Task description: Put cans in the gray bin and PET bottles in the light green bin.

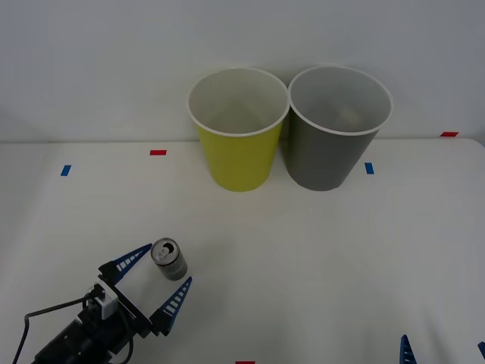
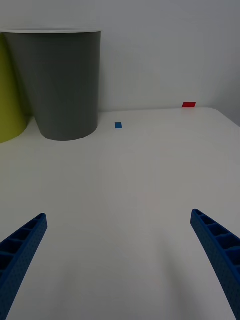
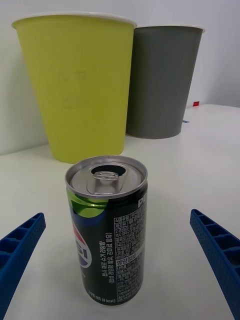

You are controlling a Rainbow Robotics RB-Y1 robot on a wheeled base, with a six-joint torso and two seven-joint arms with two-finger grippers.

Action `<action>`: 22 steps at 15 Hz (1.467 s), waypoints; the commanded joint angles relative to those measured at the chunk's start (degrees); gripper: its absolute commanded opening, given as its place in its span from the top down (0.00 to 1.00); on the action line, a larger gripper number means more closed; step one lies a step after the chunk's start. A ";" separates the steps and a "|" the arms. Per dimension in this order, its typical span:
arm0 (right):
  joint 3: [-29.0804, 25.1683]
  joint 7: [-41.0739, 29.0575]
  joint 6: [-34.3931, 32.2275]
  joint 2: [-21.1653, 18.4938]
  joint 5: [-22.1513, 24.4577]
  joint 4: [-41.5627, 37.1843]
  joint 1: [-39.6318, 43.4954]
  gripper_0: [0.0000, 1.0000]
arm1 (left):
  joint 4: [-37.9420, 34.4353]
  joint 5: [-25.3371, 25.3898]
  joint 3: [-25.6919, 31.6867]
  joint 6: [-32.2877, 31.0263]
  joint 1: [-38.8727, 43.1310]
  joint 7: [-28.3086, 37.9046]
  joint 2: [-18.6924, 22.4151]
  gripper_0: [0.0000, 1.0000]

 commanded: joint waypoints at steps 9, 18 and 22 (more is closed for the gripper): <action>0.00 0.00 0.00 0.00 0.00 0.00 0.00 0.00 | 1.25 4.94 -3.99 2.14 -5.97 -0.70 -2.12 0.00; 0.00 0.00 0.00 0.00 0.00 0.00 0.00 0.00 | 1.25 4.41 -3.90 1.96 -5.70 -2.63 -1.68 0.74; 0.00 0.00 0.00 0.00 0.00 0.00 0.00 0.00 | 1.25 4.15 -3.99 1.87 -5.70 -3.51 -1.59 0.95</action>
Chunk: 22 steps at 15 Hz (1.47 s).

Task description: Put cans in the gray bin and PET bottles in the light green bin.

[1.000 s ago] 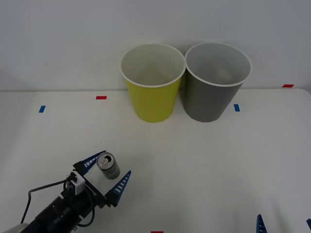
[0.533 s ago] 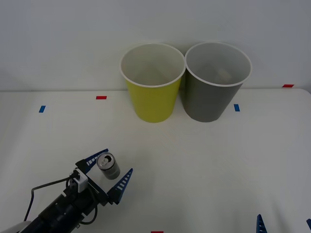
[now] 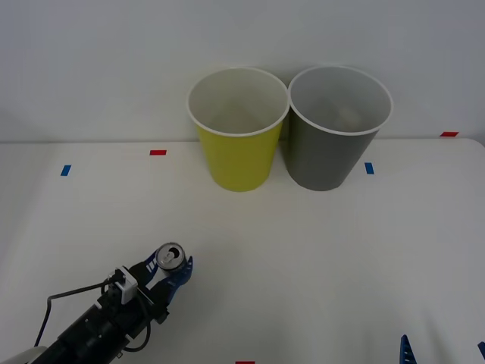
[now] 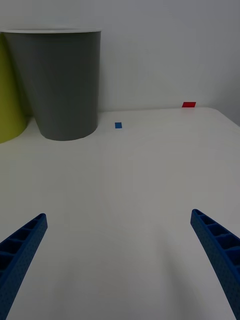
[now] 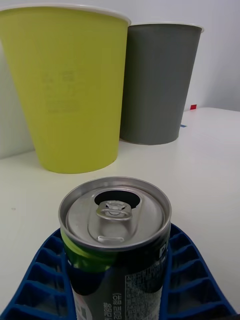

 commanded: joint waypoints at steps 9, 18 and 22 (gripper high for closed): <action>0.00 0.00 0.00 0.00 0.00 0.00 0.00 0.00 | -11.43 -0.93 5.88 13.49 2.92 -0.98 1.25 0.99; 0.00 0.00 0.00 0.00 0.00 0.00 0.00 0.00 | -38.32 -3.92 20.82 45.04 9.87 -1.86 2.57 0.99; 0.00 0.00 0.00 0.00 0.00 0.00 0.00 0.00 | -50.28 -3.39 28.82 64.55 9.87 -2.74 0.28 1.00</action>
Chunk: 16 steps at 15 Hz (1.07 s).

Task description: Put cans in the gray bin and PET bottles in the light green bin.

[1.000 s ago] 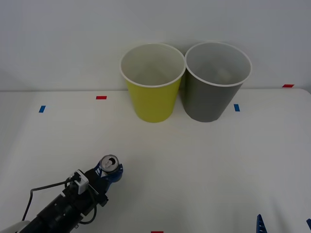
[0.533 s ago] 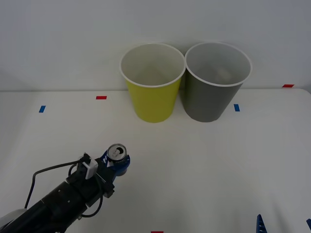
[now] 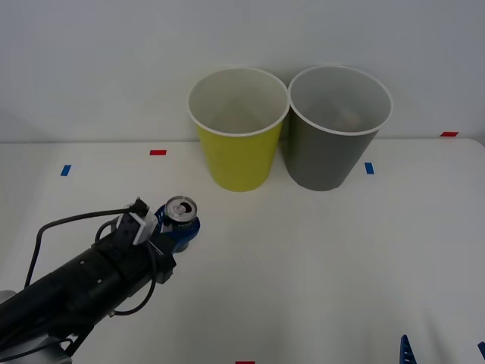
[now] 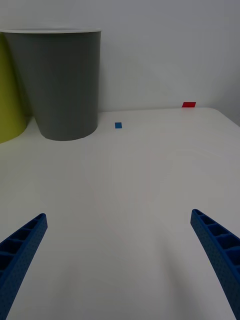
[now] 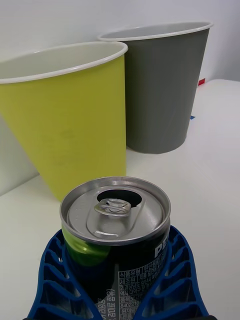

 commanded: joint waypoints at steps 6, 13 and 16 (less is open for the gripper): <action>0.00 0.00 0.00 0.00 0.00 0.00 0.00 0.00 | -18.38 14.23 20.19 37.63 -3.94 -10.68 -9.94 1.00; 0.00 0.00 0.00 0.00 0.00 0.00 0.00 0.00 | -18.38 37.08 36.80 45.10 -10.62 -20.17 -20.14 1.00; 0.00 0.00 0.00 0.00 0.00 0.00 0.00 0.00 | -18.38 38.31 38.65 45.28 -13.52 -20.44 -21.81 1.00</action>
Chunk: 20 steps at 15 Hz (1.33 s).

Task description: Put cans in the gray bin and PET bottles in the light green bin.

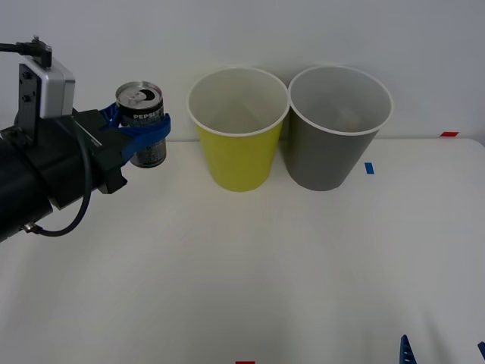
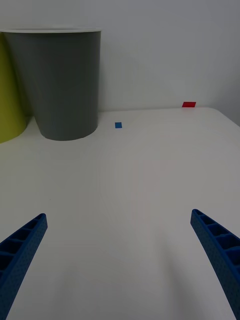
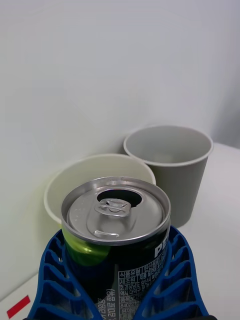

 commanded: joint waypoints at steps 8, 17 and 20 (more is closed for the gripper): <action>0.00 0.00 0.00 0.00 0.00 0.00 0.00 0.00 | 6.60 -1.47 -2.45 1.30 -14.93 7.11 -2.88 1.00; 0.00 0.00 0.00 0.00 0.00 0.00 0.00 0.00 | 16.97 -18.88 -15.81 -4.15 -30.57 24.69 -2.71 1.00; 0.00 0.00 0.00 0.00 0.00 0.00 0.00 0.00 | 25.23 -19.40 -20.64 -11.18 -35.84 24.51 -2.53 1.00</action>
